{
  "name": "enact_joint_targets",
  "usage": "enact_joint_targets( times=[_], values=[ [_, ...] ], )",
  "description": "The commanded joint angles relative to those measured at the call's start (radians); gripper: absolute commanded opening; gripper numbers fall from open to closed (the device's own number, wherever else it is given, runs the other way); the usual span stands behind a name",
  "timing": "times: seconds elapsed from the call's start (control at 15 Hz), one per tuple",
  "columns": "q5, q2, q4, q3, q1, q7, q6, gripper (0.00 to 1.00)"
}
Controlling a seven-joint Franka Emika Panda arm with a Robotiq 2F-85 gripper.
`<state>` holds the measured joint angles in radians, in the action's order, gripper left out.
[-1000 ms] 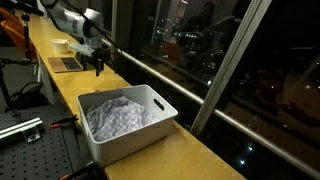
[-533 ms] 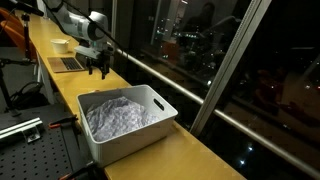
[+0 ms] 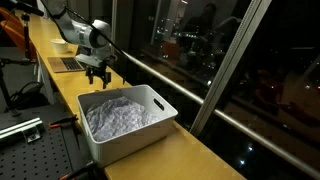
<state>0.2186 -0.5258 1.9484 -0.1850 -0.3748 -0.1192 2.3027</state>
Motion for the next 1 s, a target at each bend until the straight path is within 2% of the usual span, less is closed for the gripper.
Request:
enact_joint_targets(
  times=[0.0, 0.4, 0.53, 0.73, 0.93],
  values=[
    [-0.001, -0.053, 0.003, 0.008, 0.018, 0.031, 0.048, 1.0],
    [-0.03, -0.165, -0.021, 0.004, 0.053, 0.069, 0.147, 1.0],
    [-0.044, -0.188, -0.028, -0.002, 0.059, 0.078, 0.171, 0.72],
    [-0.058, -0.172, -0.019, -0.003, 0.056, 0.073, 0.173, 0.49],
    [-0.062, -0.073, 0.031, 0.001, 0.047, 0.047, 0.15, 0.28]
  ],
)
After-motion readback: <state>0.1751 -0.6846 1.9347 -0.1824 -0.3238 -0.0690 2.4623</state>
